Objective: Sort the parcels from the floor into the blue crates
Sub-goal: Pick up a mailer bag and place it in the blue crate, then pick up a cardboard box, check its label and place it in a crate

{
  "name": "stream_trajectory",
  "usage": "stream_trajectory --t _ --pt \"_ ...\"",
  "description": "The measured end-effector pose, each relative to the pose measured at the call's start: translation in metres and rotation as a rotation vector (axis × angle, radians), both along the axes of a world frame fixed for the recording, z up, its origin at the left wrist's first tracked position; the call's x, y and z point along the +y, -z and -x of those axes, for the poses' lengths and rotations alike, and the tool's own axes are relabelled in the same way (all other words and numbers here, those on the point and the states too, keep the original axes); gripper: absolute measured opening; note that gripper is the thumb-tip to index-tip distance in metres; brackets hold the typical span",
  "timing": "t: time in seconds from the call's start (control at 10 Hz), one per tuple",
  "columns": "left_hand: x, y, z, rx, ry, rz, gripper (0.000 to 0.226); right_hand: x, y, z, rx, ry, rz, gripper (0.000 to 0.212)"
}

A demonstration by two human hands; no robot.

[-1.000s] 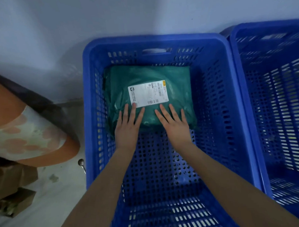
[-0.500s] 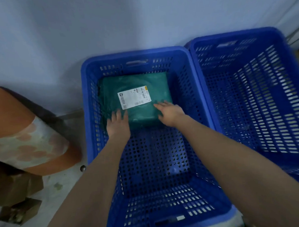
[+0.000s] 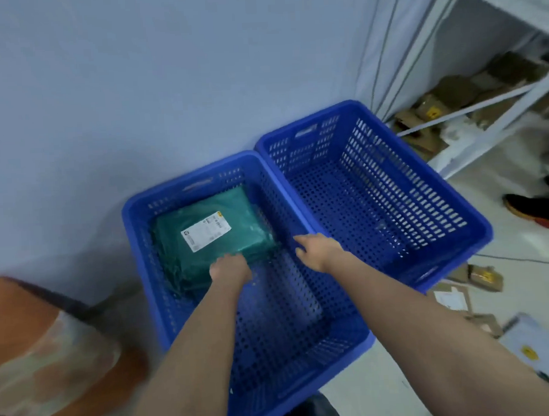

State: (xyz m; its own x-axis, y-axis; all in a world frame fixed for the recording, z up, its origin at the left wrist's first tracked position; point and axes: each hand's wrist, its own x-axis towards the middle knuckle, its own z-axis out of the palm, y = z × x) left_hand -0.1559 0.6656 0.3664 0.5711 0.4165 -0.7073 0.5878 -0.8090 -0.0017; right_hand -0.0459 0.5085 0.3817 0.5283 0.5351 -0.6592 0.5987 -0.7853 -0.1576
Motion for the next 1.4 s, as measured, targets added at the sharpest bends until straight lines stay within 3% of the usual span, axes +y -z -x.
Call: stream_trajectory --t 0.3,0.6,0.7,0.9,1.1,1.3,1.4 --pt "-0.105 -0.025 -0.050 -0.088 0.386 0.030 0.041 -0.158 -0.032 0.011 -0.057 0.449 -0.068 0.048" --pt "-0.310 -0.032 -0.108 -0.075 0.735 0.094 0.038 -0.376 -0.014 0.050 -0.050 0.986 -0.101 0.047" --pt "-0.378 -0.022 -0.105 -0.070 0.823 0.150 0.032 -0.441 0.000 0.075 0.018 1.088 -0.073 0.049" --pt "-0.506 -0.004 -0.100 0.031 0.981 0.167 0.042 -0.544 0.018 0.120 0.137 1.347 -0.049 0.050" --pt "-0.584 0.018 -0.110 0.087 1.158 0.175 0.046 -0.599 0.034 0.152 0.161 1.632 -0.075 0.045" --pt "-0.631 0.049 -0.153 0.181 1.262 0.085 0.044 -0.624 0.060 0.157 0.254 1.845 -0.226 0.044" --pt "-0.662 0.062 -0.171 0.198 1.288 0.088 0.043 -0.626 0.075 0.163 0.285 1.928 -0.263 0.030"
